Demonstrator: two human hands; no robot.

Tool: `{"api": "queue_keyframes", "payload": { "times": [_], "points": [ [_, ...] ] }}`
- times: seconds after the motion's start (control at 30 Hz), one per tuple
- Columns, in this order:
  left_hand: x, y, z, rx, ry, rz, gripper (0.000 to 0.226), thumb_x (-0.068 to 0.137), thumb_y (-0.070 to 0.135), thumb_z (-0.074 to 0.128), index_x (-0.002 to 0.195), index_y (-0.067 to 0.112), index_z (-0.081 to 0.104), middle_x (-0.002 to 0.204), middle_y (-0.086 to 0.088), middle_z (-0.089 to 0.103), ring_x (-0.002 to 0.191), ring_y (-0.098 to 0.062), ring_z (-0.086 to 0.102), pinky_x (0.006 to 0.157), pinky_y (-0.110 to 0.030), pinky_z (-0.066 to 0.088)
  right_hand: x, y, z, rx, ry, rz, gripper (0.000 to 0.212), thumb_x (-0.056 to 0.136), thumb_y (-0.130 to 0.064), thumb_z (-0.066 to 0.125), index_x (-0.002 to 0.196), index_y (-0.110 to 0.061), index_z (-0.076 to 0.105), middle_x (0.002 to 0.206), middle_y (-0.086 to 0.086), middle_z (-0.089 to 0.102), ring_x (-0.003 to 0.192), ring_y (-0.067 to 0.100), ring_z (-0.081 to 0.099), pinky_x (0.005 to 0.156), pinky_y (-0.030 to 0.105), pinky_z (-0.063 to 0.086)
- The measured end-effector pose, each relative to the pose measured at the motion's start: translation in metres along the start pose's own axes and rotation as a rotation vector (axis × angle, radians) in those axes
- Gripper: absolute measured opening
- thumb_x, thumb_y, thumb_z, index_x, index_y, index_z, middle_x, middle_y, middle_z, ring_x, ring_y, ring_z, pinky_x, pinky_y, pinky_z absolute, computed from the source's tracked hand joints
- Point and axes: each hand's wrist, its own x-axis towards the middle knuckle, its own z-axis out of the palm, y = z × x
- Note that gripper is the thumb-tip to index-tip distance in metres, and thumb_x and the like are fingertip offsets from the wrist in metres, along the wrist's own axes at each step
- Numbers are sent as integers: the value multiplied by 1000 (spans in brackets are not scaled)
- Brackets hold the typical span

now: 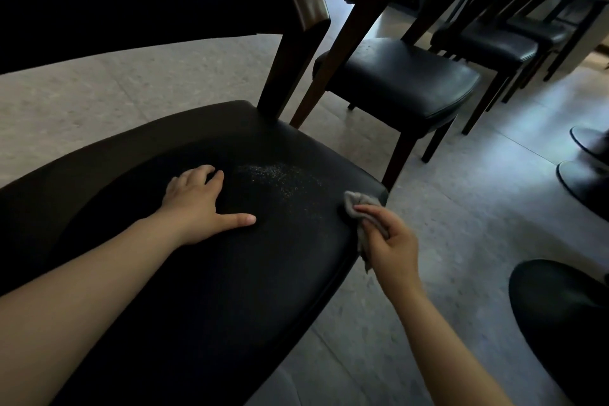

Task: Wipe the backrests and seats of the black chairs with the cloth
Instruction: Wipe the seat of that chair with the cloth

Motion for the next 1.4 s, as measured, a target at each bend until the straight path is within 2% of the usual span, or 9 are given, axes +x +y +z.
{"api": "queue_keyframes", "payload": {
  "times": [0.23,0.43,0.5,0.7,0.83,1.0,1.13,1.27,1.4],
  "points": [
    [3,-2,3,15,4,-1,118,65,86,41,156,19,9,162,-5,4,149,-28,2,122,-46,8,61,-35,-21,-99,-72,-120,30,94,-5,58,108,-29,69,106,-13,66,94,-12,57,80,4,43],
    [5,-4,6,0,12,10,129,50,91,29,156,20,9,162,-4,3,149,-26,1,122,-45,5,121,-36,40,-331,-382,-75,34,98,-25,56,132,-27,58,128,-7,60,113,7,55,98,32,48],
    [5,-5,7,1,19,12,130,49,91,27,156,20,9,162,-4,3,149,-26,2,122,-45,5,108,-36,32,-319,-379,-133,31,97,-21,57,127,-29,61,121,-14,61,101,-3,56,98,37,50],
    [1,-4,6,8,18,24,126,53,89,28,156,20,8,162,-4,2,150,-25,0,122,-44,3,22,-40,-31,-129,-579,-91,29,91,-5,62,103,-29,73,105,-21,69,104,-5,62,90,17,49],
    [1,-3,5,14,14,26,125,55,89,30,156,19,8,163,-4,3,150,-25,1,122,-45,4,42,-53,-36,-103,-407,-129,32,93,-7,60,103,-35,69,99,-19,68,91,-2,63,76,14,51],
    [2,-6,7,-4,32,28,128,51,90,29,156,19,10,163,-3,3,150,-24,1,122,-45,4,117,-50,38,-198,-292,-109,27,99,-15,52,120,-25,65,123,-1,63,102,7,61,86,24,53],
    [2,-7,10,-13,55,38,129,51,91,27,156,19,10,163,-2,4,150,-24,2,122,-44,4,136,-45,69,-362,-433,-76,33,101,-23,49,132,-30,57,125,-3,60,95,9,58,70,15,48],
    [2,-6,9,-5,43,40,130,49,91,26,156,19,9,163,-3,3,150,-25,2,122,-44,4,94,-48,35,-301,-577,-142,30,98,-16,54,118,-35,63,122,-20,58,109,-3,52,98,23,43],
    [3,-5,9,26,29,26,119,64,89,36,156,19,6,163,-4,0,150,-25,-1,122,-45,2,45,-59,-21,-166,-746,-117,30,93,-9,61,100,-36,72,107,-24,69,107,-6,60,94,13,45]
  ]
}}
